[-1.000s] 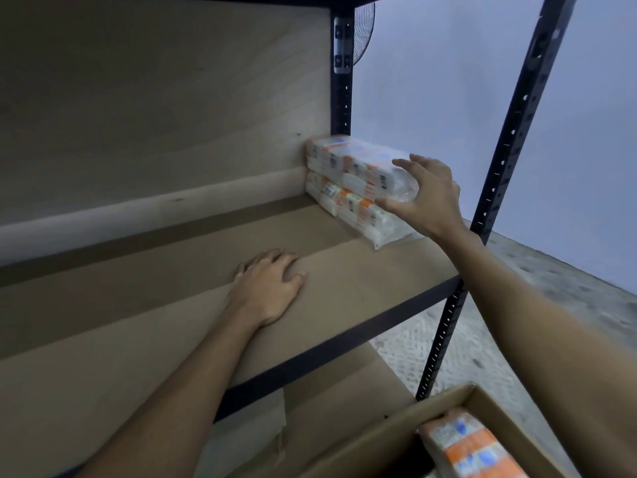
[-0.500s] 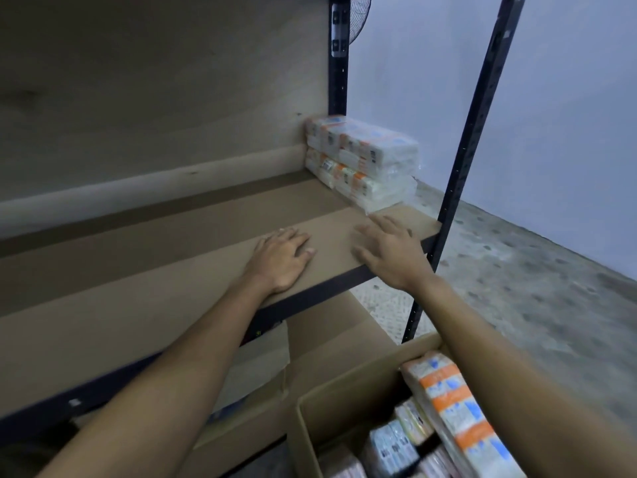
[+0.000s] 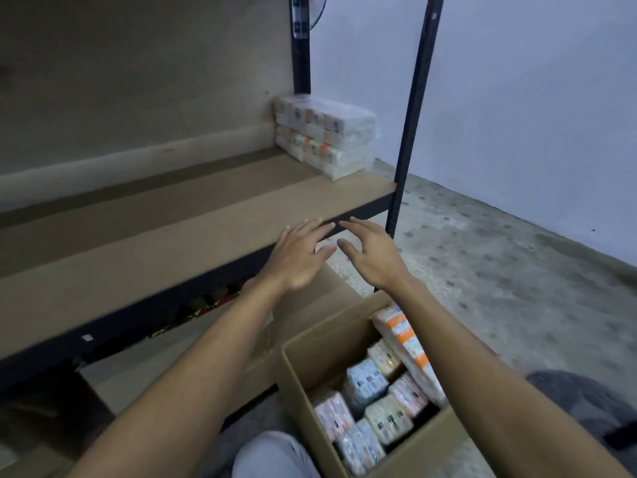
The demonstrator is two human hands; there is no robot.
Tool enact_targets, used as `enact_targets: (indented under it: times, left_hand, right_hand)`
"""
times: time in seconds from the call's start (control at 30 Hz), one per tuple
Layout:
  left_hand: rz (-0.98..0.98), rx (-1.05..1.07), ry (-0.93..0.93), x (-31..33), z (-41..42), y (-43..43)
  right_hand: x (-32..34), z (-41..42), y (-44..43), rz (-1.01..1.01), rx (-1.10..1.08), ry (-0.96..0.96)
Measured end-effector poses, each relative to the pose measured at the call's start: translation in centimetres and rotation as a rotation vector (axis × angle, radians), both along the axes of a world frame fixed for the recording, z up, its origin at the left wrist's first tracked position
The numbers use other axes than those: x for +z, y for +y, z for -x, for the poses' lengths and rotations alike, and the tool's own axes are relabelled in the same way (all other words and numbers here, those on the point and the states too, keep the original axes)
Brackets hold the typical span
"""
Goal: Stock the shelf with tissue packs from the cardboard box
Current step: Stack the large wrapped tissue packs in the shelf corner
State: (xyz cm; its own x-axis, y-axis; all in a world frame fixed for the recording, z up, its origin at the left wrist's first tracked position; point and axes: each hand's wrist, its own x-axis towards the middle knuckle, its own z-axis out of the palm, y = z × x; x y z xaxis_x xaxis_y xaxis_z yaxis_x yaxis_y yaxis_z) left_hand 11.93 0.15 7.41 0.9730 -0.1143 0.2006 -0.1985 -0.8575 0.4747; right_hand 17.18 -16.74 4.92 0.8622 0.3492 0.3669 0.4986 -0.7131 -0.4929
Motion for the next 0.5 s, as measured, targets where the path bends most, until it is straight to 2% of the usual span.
enact_targets:
  times: [0.17, 0.5]
  left_hand:
    - [0.165, -0.052, 0.071, -3.0, 1.7, -4.0]
    - [0.213, -0.094, 0.333, -12.7, 3.1, -10.0]
  right_hand:
    - [-3.4, 2.9, -3.9, -0.032, -0.092, 0.079]
    - [-12.3, 7.1, -12.2, -0.007, -0.294, 0.349]
